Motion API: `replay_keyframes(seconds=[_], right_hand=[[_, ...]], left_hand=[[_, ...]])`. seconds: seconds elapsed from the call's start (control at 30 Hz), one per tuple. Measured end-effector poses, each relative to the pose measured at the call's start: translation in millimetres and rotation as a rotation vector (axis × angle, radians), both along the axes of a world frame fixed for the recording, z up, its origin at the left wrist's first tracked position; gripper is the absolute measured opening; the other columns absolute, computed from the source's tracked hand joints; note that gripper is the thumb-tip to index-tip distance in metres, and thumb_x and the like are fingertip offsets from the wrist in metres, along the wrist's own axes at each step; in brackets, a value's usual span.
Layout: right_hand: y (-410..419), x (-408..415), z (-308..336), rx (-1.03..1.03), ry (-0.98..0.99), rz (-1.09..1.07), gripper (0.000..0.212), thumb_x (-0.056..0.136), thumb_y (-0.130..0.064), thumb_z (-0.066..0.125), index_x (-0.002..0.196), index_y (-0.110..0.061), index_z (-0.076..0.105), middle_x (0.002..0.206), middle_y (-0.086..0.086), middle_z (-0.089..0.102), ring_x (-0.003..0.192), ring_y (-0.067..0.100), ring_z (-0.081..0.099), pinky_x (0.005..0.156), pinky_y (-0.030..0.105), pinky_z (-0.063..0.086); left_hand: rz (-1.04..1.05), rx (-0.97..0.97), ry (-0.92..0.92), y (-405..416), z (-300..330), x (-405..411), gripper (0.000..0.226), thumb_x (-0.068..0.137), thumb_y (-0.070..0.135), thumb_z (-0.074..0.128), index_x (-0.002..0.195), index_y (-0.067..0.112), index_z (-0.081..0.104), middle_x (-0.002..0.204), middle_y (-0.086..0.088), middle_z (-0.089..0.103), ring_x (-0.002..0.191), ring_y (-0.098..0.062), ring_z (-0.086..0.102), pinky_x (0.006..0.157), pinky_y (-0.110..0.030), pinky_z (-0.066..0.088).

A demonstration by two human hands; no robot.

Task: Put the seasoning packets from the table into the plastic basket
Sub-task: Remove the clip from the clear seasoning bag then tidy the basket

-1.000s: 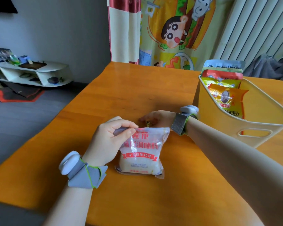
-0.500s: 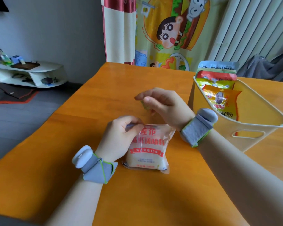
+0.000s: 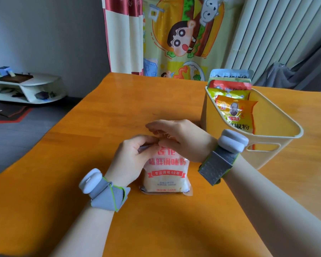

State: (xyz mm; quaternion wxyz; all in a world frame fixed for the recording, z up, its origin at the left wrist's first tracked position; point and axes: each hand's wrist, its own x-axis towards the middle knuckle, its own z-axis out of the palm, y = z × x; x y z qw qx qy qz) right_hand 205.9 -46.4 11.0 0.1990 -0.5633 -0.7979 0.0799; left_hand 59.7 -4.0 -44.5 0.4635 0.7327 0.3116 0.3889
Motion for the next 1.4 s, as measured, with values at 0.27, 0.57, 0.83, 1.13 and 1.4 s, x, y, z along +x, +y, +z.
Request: replay_keyframes(seconds=[0.27, 0.57, 0.83, 1.13, 1.4], right_hand=[[-2.2, -4.3, -11.9, 0.039, -0.032, 0.002, 0.051, 0.090, -0.001, 0.045, 0.140, -0.007, 0.034, 0.137, 0.011, 0.053, 0.123, 0.022, 0.053, 0.100, 0.032, 0.044], [-1.4, 2.0, -22.2, 0.230, 0.219, -0.064, 0.043, 0.082, 0.006, 0.031, 0.114, -0.003, 0.059, 0.095, 0.011, 0.064, 0.085, 0.007, 0.054, 0.076, 0.008, 0.041], [-7.5, 11.0, -24.7, 0.215, -0.163, -0.140, 0.034, 0.081, -0.040, 0.047, 0.080, -0.016, 0.071, 0.074, 0.000, 0.043, 0.064, 0.026, 0.047, 0.058, 0.038, 0.047], [-2.6, 13.2, -27.0, 0.209, -0.074, -0.057, 0.032, 0.084, -0.032, 0.048, 0.076, -0.011, 0.072, 0.067, 0.002, 0.050, 0.060, 0.025, 0.046, 0.062, 0.039, 0.043], [-7.1, 8.5, -20.7, 0.090, 0.189, -0.180, 0.023, 0.080, -0.016, 0.047, 0.085, -0.010, 0.069, 0.073, -0.015, 0.052, 0.075, 0.001, 0.048, 0.075, 0.011, 0.040]], left_hand=[[-0.029, -0.088, -0.051, 3.8, -9.4, -1.3, 0.025, 0.084, 0.010, 0.060, 0.077, 0.032, 0.068, 0.071, 0.017, 0.072, 0.072, 0.000, 0.066, 0.062, -0.011, 0.049], [-0.018, -0.004, -0.089, 0.2, -8.1, 0.2, 0.027, 0.083, 0.005, 0.060, 0.078, 0.030, 0.066, 0.084, 0.010, 0.067, 0.077, 0.004, 0.065, 0.066, -0.008, 0.049], [0.042, 0.232, -0.035, 0.4, -9.3, -6.7, 0.024, 0.083, 0.006, 0.061, 0.084, 0.030, 0.063, 0.084, 0.019, 0.058, 0.084, 0.010, 0.058, 0.068, -0.003, 0.044], [0.046, -0.078, -0.239, 0.3, -14.1, -8.2, 0.033, 0.079, 0.006, 0.066, 0.090, 0.037, 0.061, 0.074, 0.019, 0.069, 0.072, -0.002, 0.065, 0.062, -0.019, 0.055], [0.062, 0.079, -0.167, -4.0, -15.6, -3.7, 0.037, 0.085, -0.001, 0.056, 0.076, 0.034, 0.063, 0.072, 0.031, 0.067, 0.073, 0.007, 0.063, 0.062, -0.004, 0.046]])
